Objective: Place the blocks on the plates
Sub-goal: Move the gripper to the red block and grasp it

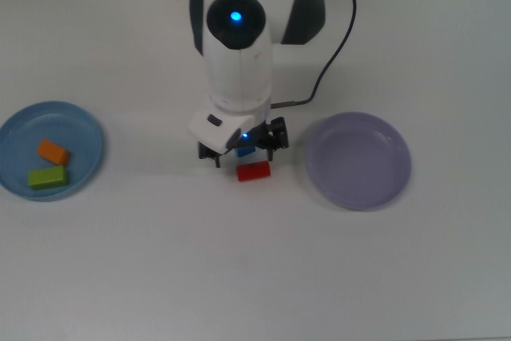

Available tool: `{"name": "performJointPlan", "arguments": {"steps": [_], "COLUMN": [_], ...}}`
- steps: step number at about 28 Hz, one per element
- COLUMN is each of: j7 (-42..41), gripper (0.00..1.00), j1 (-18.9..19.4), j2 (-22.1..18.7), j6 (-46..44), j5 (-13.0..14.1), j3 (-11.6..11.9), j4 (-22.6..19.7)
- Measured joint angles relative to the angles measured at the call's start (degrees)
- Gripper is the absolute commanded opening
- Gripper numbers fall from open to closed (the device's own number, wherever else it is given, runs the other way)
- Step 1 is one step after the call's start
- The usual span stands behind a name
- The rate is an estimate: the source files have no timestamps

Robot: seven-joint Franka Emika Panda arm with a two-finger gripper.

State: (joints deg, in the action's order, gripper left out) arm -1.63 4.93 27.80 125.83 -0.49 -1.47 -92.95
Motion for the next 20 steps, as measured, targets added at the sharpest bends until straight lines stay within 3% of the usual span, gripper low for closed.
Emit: {"name": "performJointPlan", "arguments": {"steps": [8, 12, 13, 14, 20], "j7": [1.3, 2.0, 2.0, 2.0, 2.1], "gripper": [0.99, 0.82, 0.67, 0.63, 0.49], "j1": [1.8, 1.9, 1.9, 1.9, 1.9], "j2": [2.9, 3.2, 3.2, 3.2, 3.2], "j6": [0.0, 0.0, 0.0, 0.0, 0.0], "j5": [-0.7, -0.9, -0.9, -0.9, -0.9], "j3": [0.1, 0.2, 0.3, 0.3, 0.3], "j4": [-0.1, -0.1, -0.1, 0.0, 0.0]}}
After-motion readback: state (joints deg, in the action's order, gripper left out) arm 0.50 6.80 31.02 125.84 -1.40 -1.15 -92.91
